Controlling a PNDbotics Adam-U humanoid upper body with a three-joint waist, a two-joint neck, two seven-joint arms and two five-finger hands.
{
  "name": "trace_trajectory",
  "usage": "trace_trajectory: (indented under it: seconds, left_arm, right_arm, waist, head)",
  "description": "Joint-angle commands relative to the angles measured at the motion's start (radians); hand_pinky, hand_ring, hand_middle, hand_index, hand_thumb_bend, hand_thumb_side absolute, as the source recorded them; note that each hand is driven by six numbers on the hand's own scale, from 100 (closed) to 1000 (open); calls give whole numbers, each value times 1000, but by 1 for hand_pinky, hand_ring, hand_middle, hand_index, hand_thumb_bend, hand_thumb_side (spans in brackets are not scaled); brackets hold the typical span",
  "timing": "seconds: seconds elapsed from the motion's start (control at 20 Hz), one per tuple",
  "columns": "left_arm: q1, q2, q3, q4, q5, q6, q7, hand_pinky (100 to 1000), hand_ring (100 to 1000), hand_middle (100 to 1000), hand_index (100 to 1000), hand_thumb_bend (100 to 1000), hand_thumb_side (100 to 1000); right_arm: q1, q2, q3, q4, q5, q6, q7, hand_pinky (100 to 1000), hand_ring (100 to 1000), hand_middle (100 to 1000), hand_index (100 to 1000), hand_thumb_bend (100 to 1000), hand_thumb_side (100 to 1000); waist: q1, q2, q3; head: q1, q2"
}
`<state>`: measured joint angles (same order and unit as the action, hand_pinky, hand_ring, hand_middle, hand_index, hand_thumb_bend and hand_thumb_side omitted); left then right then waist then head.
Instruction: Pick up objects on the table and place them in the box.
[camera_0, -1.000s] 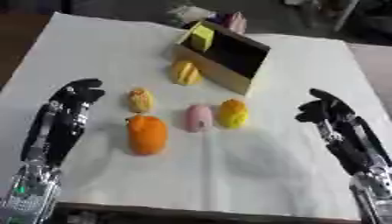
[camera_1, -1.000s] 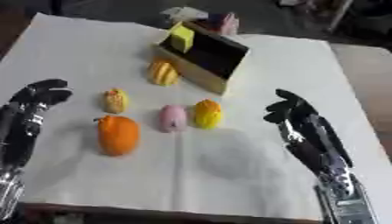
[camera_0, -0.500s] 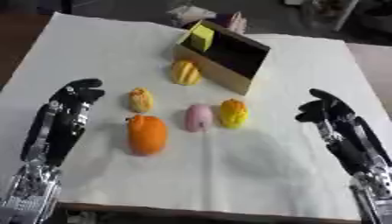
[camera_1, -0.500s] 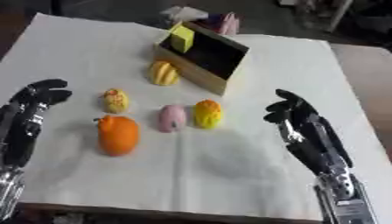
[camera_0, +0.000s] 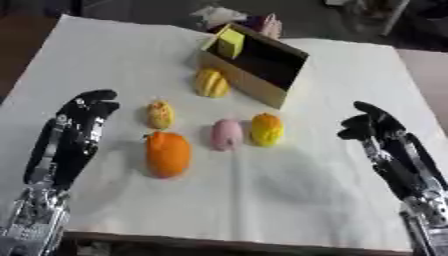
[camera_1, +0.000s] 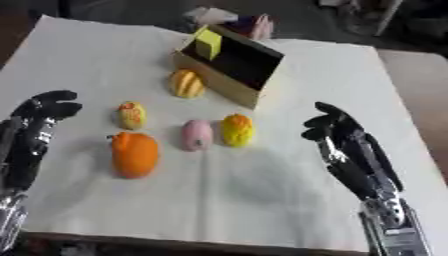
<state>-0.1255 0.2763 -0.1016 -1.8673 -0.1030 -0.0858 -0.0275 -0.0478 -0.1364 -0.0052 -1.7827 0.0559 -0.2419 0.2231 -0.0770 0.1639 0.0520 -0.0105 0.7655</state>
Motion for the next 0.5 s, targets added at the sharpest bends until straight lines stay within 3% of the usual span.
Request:
trace_trajectory:
  seconds: [0.05, 0.2, 0.5]
  left_arm:
    - [-15, 87, 18, -49, -39, -3, -33, 834, 753, 743, 797, 100, 482]
    - [-26, 168, 20, -72, -87, 3, -80, 828, 753, 743, 805, 100, 291]
    - [-98, 330, -66, -44, -187, -27, -179, 827, 764, 752, 822, 100, 244]
  right_arm:
    - [-7, -19, -5, -19, 6, -1, -3, 693, 632, 638, 894, 100, 552]
    - [-6, -26, -6, -18, 10, 0, -3, 693, 632, 638, 893, 100, 553]
    - [-4, -37, -5, -18, 14, 1, -2, 693, 632, 638, 893, 100, 553]
  waist:
    - [13, -16, 0]
    - [27, -18, 0]
    - [47, -21, -10]
  head:
    - [-3, 4]
    - [-6, 4]
    - [-5, 4]
